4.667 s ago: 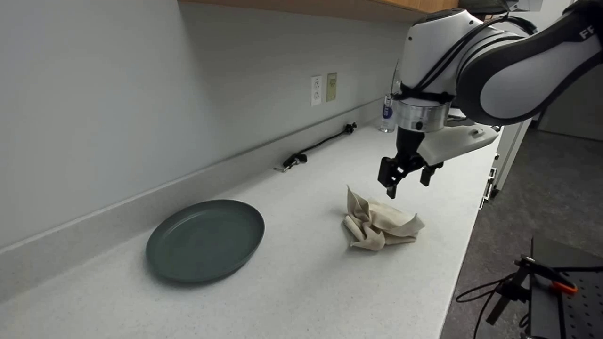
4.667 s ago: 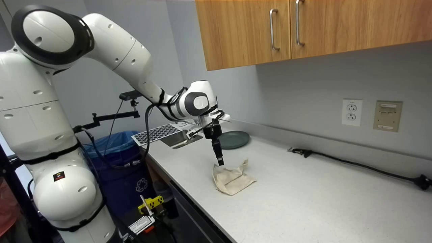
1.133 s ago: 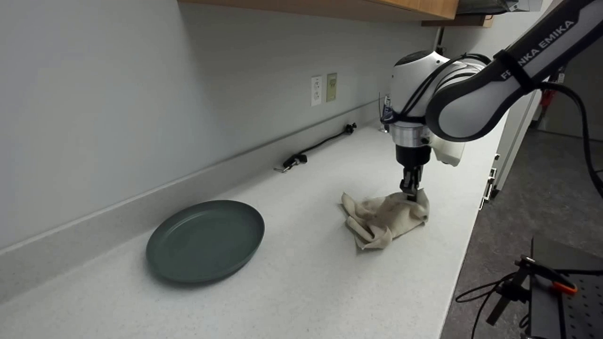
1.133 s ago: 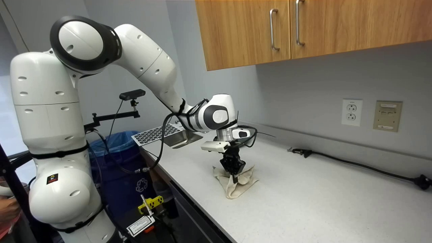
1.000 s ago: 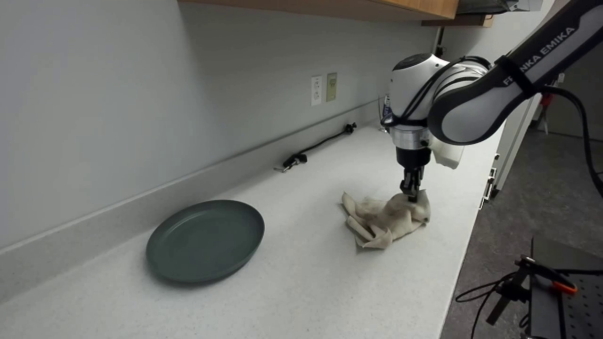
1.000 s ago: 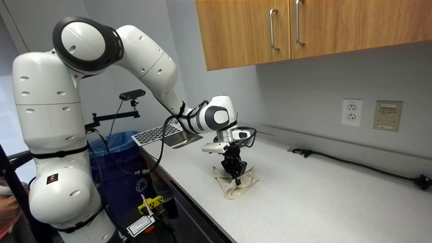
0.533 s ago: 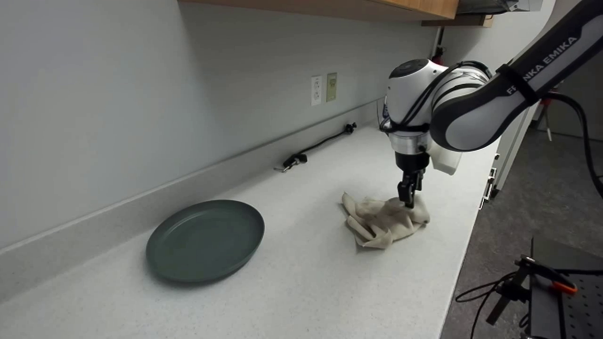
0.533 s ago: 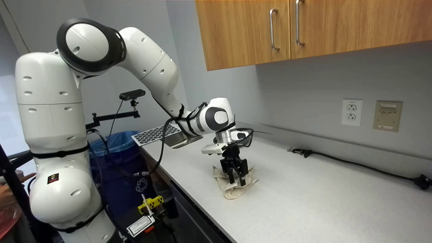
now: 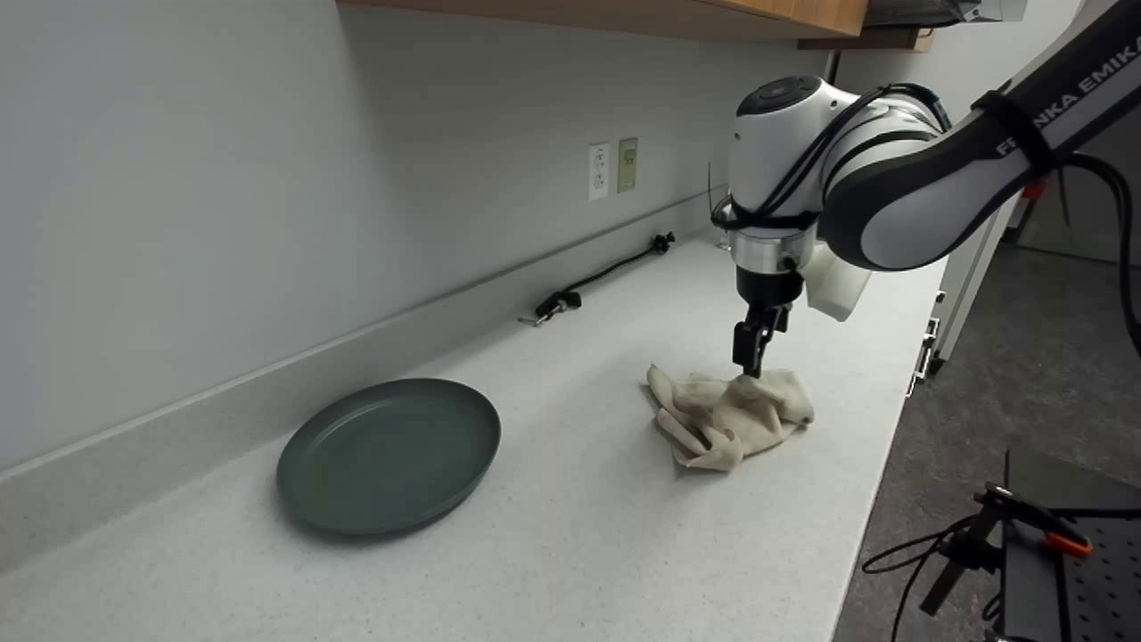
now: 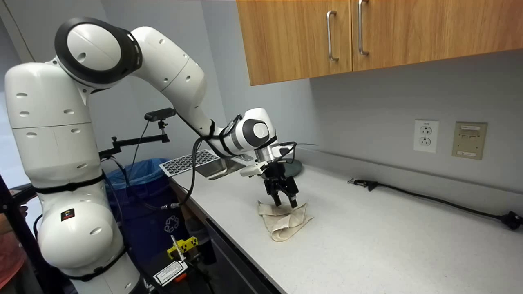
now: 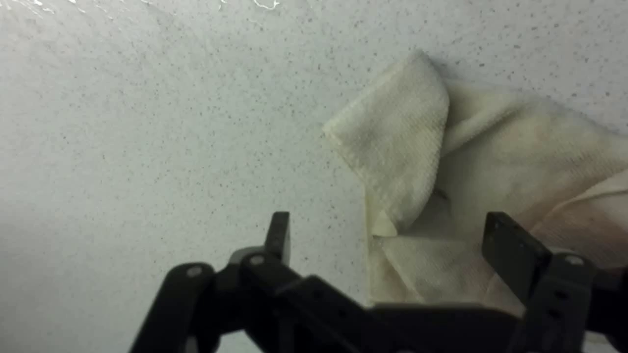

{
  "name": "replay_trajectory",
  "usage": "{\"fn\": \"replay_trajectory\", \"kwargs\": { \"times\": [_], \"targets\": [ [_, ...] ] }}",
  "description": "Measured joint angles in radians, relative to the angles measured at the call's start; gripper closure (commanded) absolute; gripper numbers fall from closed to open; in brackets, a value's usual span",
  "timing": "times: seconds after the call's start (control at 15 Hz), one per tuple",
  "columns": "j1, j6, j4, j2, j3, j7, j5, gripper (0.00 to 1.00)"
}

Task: Fold the towel once

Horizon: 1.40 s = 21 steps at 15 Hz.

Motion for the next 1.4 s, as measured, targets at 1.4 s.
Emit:
{"fn": "replay_trajectory", "kwargs": {
  "times": [1.4],
  "targets": [
    [0.030,0.074,0.023,0.089,0.137,0.105,0.521,0.00]
  ]
}}
